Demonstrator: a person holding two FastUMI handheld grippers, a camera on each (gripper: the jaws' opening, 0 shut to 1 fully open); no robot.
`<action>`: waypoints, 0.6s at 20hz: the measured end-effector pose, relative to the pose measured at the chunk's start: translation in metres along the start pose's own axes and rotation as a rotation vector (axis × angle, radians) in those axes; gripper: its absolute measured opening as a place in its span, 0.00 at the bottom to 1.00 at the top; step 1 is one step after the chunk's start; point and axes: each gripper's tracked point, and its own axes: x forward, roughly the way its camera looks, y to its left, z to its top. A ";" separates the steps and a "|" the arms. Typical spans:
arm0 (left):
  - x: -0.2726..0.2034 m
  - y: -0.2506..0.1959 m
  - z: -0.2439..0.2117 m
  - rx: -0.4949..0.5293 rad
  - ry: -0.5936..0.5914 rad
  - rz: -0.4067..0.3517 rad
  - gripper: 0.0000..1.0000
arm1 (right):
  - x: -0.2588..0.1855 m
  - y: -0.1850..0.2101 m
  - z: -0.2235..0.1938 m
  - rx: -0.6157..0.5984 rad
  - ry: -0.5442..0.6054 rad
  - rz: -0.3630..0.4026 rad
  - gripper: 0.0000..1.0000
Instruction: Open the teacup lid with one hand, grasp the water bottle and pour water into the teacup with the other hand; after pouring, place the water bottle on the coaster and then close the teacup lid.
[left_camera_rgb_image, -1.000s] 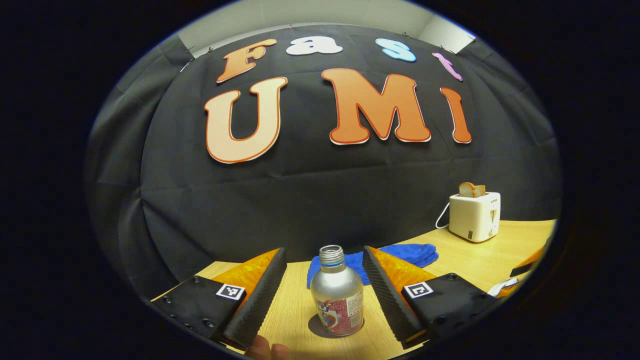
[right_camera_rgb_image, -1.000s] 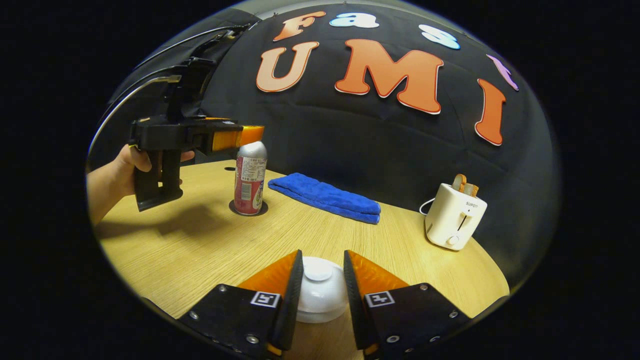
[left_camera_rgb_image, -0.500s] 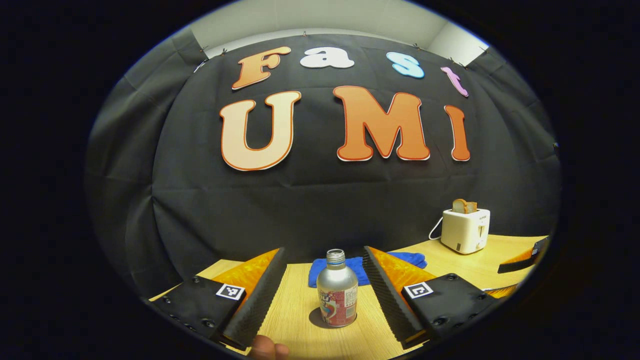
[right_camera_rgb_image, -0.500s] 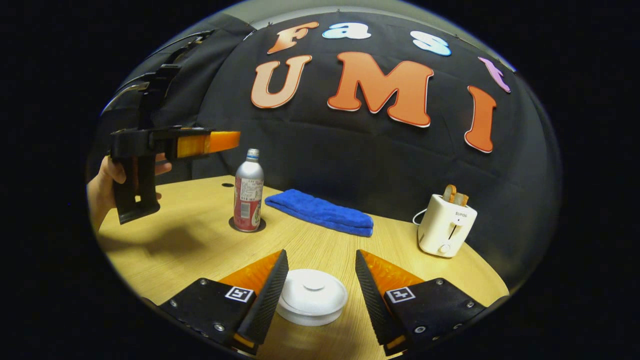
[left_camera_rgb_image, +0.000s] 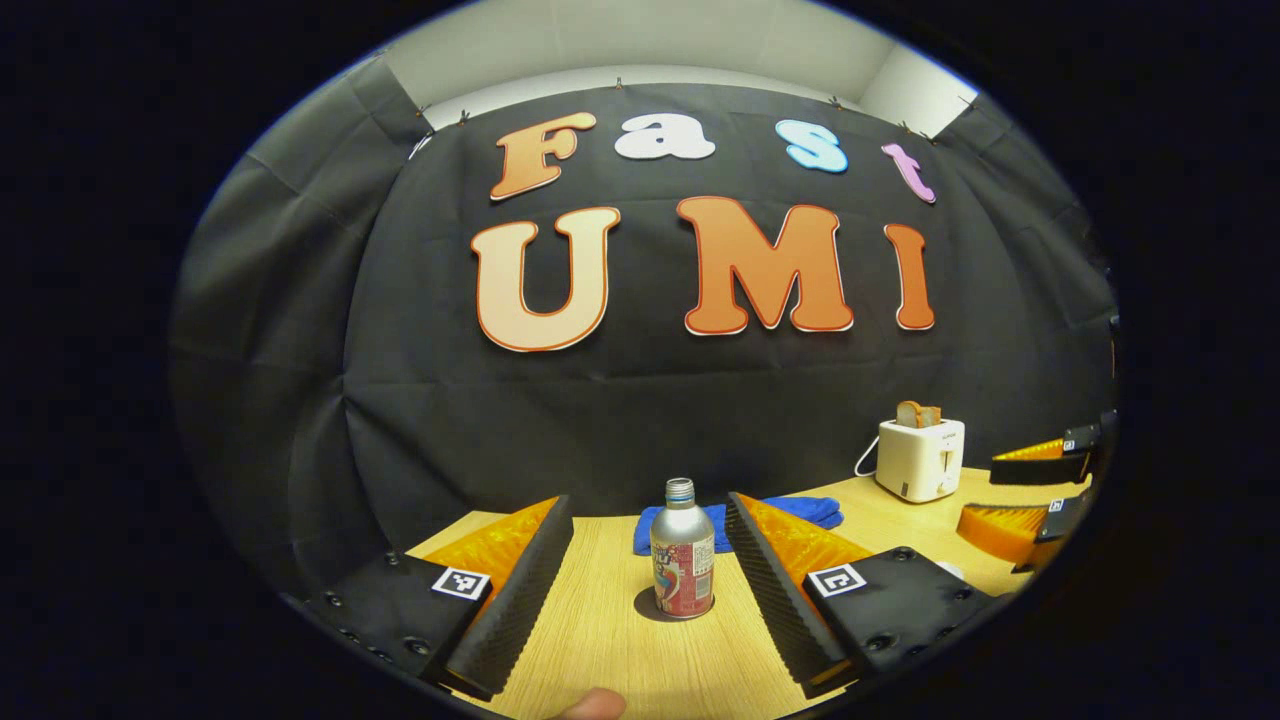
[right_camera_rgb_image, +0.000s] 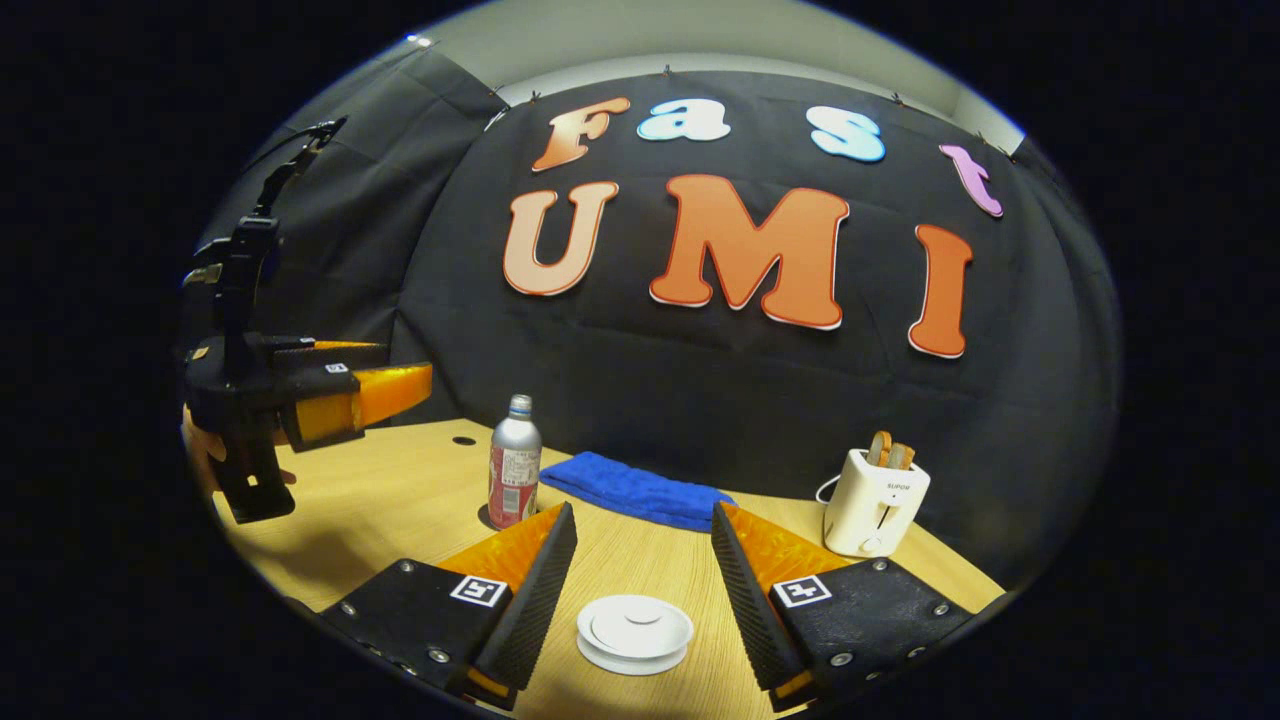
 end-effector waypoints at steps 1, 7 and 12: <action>-0.007 0.001 0.000 0.003 -0.005 0.004 1.00 | -0.001 0.001 0.002 -0.003 -0.010 -0.007 0.82; -0.038 0.012 0.000 0.025 -0.034 0.046 0.99 | -0.009 0.016 0.017 0.032 -0.071 -0.024 0.82; -0.051 0.026 -0.003 0.025 -0.049 0.079 1.00 | -0.012 0.026 0.011 0.037 -0.061 -0.029 0.82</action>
